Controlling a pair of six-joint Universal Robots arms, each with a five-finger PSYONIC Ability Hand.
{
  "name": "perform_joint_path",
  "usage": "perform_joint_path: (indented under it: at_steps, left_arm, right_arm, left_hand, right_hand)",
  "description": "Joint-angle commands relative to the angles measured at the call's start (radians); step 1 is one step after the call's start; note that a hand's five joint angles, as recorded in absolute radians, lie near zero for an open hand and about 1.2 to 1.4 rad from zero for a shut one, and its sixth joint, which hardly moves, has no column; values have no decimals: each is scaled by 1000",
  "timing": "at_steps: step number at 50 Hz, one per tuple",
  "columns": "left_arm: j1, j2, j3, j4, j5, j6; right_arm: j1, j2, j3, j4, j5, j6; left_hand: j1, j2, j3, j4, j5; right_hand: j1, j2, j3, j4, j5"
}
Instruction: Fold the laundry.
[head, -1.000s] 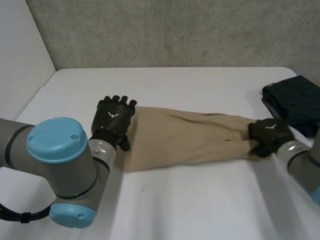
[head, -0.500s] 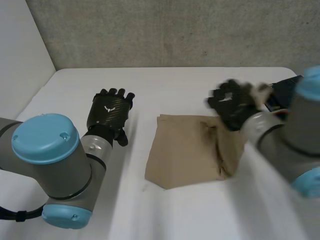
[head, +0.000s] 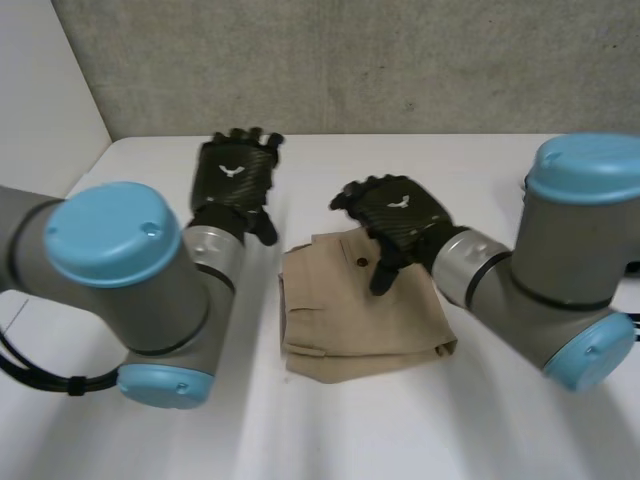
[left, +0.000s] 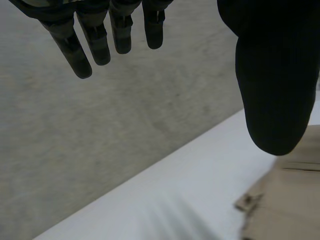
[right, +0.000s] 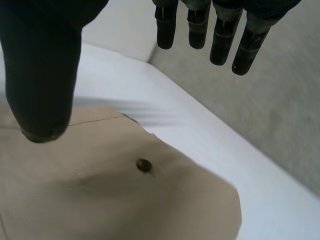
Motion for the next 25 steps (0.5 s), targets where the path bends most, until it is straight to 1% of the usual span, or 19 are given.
perform_joint_path:
  at_steps: [1,4,5,9,12,19,23,25]
  left_arm:
    - [-78,-140,137,-131,41,-14]
    - [-92,-212,209,-225,41,-35]
    - [-99,-250,249,-282,40,-49]
    - [-104,-330,323,-414,32,-87]
    - [-104,-364,336,-471,35,-104]
    - [-102,-387,326,-474,21,-106]
    - [-99,-389,307,-466,-11,-107]
    - [-98,-387,304,-465,-13,-107]
  right_arm:
    - [-35,61,-66,149,20,58]
    - [-37,111,-100,176,31,41]
    - [-37,134,-110,178,37,38]
    - [-37,182,-123,176,60,36]
    - [-37,214,-133,175,83,24]
    - [-37,271,-146,175,126,-63]
    - [-37,279,-144,167,150,-86]
    - [-37,280,-144,160,158,-88]
  left_hand:
    - [-20,-30,-38,-28,-49]
    - [-19,-29,-37,-27,-48]
    - [-16,-26,-34,-24,-46]
    - [-7,-18,-26,-16,-37]
    - [13,3,-5,5,-16]
    - [13,3,-5,5,-16]
    - [13,3,-5,5,-16]
    - [13,3,-5,5,-16]
  right_hand:
    - [-27,-44,-41,-58,-61]
    - [-27,-44,-41,-58,-61]
    - [-27,-44,-41,-58,-61]
    - [-27,-44,-41,-58,-61]
    - [-27,-44,-41,-58,-61]
    - [-27,-44,-41,-58,-61]
    - [-27,-44,-41,-58,-61]
    - [-27,-44,-41,-58,-61]
